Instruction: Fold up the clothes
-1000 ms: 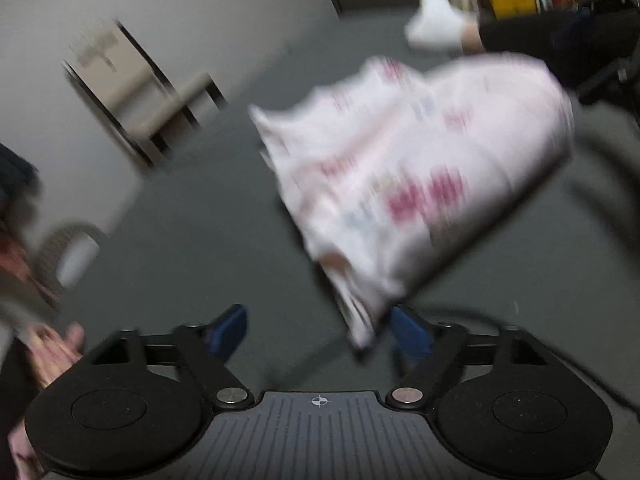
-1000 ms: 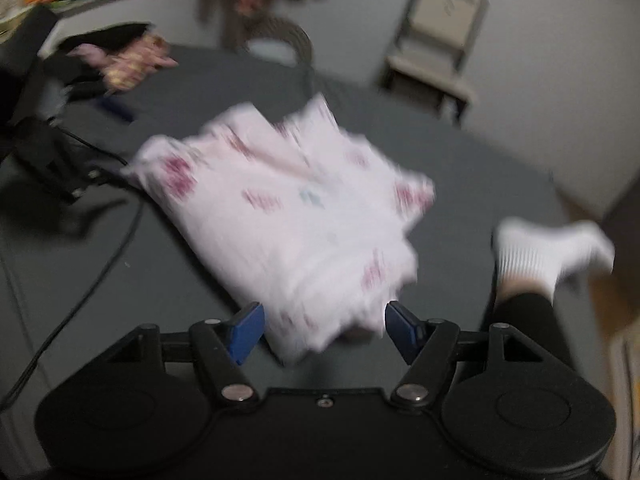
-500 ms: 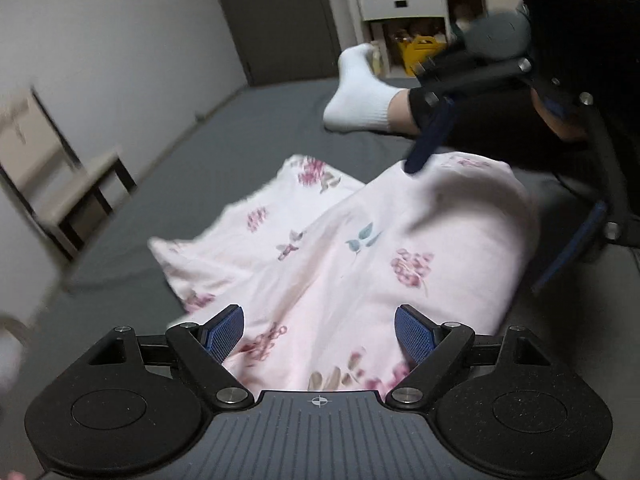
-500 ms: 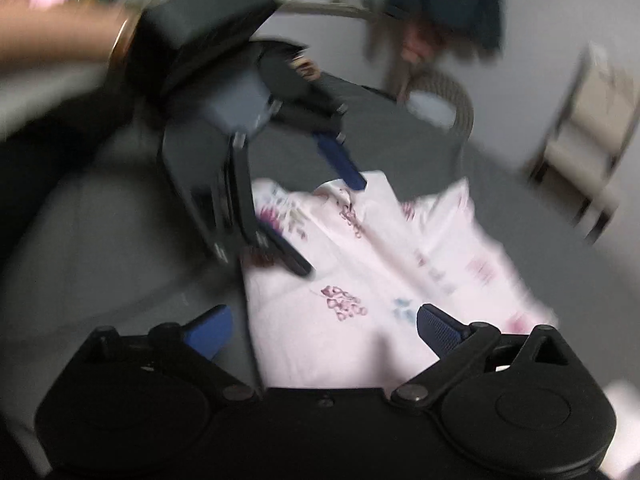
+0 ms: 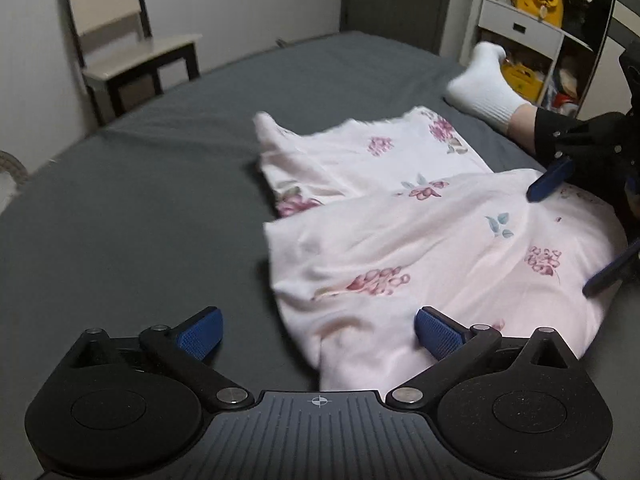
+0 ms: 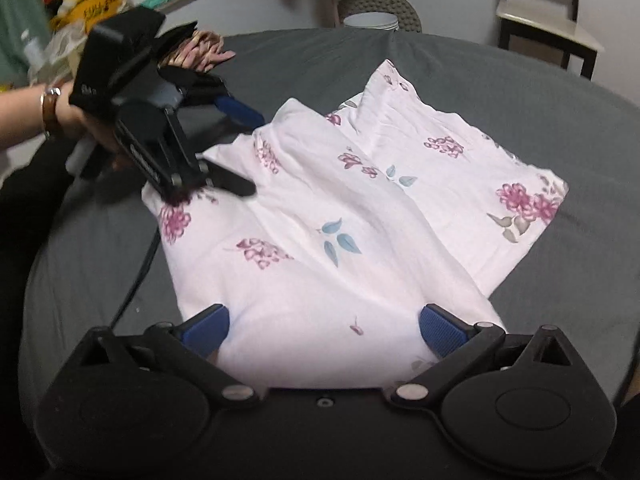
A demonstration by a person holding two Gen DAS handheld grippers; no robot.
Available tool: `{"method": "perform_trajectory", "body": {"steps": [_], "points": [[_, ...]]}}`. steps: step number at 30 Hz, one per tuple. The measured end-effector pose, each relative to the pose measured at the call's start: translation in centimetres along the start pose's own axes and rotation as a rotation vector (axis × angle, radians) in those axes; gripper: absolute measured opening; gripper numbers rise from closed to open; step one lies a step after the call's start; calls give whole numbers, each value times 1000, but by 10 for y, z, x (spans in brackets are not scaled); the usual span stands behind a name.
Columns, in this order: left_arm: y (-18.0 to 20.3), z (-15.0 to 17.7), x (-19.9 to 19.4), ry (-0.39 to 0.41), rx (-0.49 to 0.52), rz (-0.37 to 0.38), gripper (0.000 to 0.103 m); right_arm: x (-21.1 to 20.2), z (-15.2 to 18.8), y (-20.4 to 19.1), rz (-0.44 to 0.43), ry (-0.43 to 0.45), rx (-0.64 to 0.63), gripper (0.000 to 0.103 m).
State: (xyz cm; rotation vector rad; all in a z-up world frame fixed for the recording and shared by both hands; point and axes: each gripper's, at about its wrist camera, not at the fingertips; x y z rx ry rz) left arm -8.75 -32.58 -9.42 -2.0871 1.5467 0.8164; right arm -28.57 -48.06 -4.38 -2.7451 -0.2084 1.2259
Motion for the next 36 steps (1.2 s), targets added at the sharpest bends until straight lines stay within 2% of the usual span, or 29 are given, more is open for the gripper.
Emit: {"method": "perform_trajectory", "body": {"steps": [2, 5, 8, 11, 13, 16, 19, 21, 25, 27, 29, 31, 33, 36], "points": [[6, 0, -15, 19, 40, -4, 103, -11, -2, -2, 22, 29, -20, 103], [19, -2, -36, 66, 133, -19, 103, -38, 4, -25, 27, 129, -135, 103], [39, -8, -57, 112, 266, -26, 103, -47, 16, -64, 54, 200, -315, 103], [65, -11, -75, 140, 395, -19, 103, -40, 39, -114, 123, 238, -536, 103], [83, -11, -83, 134, 473, 8, 103, -26, 53, -140, 184, 240, -671, 103], [108, -7, -87, 108, 570, 51, 103, 4, 64, -165, 308, 194, -811, 102], [131, 4, -85, 64, 747, 28, 103, 25, 71, -173, 417, 161, -896, 102], [147, 17, -80, 22, 912, -5, 103, 36, 76, -175, 484, 145, -952, 101], [163, 27, -72, -3, 1023, -28, 103, 47, 79, -172, 547, 156, -994, 100], [170, 32, -68, -16, 1076, -39, 103, 52, 76, -166, 600, 169, -1000, 92], [178, 37, -64, -28, 1129, -51, 103, 57, 72, -158, 645, 175, -998, 90], [182, 36, -61, -21, 1124, -67, 103, 53, 64, -150, 604, 178, -939, 86], [185, 33, -58, -16, 1126, -89, 103, 44, 49, -142, 554, 182, -820, 86], [190, 28, -52, -8, 1142, -134, 103, 32, 32, -128, 528, 215, -711, 86]]}}
Point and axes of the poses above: each gripper's, at about its wrist camera, not at the fingertips, and x roughly the way its jaws point, y to its right, z to its underside, and after that the axes turned 9 degrees about y, right-handed
